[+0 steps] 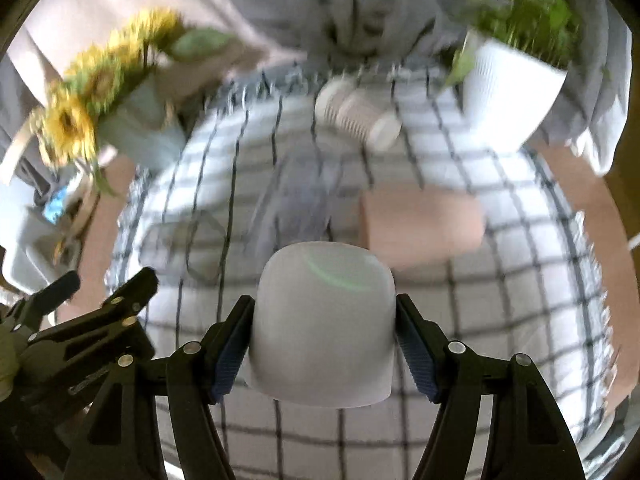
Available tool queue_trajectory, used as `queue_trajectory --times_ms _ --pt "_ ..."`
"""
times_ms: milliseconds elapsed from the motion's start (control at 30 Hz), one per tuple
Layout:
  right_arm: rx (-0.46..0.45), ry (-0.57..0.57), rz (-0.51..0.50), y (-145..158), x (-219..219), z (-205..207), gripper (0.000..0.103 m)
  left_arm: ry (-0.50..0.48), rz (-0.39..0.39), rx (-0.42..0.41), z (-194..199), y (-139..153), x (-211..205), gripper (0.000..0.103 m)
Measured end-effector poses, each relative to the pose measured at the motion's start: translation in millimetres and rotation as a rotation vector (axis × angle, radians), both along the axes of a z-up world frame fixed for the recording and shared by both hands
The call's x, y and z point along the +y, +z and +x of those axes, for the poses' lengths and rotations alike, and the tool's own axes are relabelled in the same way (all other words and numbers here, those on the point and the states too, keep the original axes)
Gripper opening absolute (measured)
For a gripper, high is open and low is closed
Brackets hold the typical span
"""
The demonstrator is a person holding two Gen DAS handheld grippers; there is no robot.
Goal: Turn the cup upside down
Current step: 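Lift the white cup with the right gripper toward the left gripper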
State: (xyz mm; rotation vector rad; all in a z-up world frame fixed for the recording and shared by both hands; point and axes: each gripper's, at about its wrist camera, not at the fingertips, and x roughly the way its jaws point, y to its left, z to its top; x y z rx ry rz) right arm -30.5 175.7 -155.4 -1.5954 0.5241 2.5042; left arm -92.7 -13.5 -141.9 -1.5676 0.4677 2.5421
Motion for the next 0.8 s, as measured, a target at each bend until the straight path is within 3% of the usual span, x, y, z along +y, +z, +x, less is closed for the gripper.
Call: queue_trajectory --times_ms 67,367,700,800 --pt "-0.032 0.01 -0.006 -13.5 -9.0 2.1 0.069 0.026 0.0 -0.055 2.1 -16.1 -15.6 0.102" --pt "-0.075 0.037 -0.008 -47.9 -42.6 10.2 0.069 0.062 -0.053 -0.128 5.1 -55.8 -37.4 0.102" --pt "-0.092 0.042 -0.012 -61.5 -43.5 7.2 0.069 0.054 -0.066 -0.145 7.2 -63.7 -36.1 0.102" --pt "-0.1 0.055 -0.031 -62.3 -42.4 7.2 0.074 0.059 -0.064 -0.149 6.3 -63.0 -36.9 0.102"
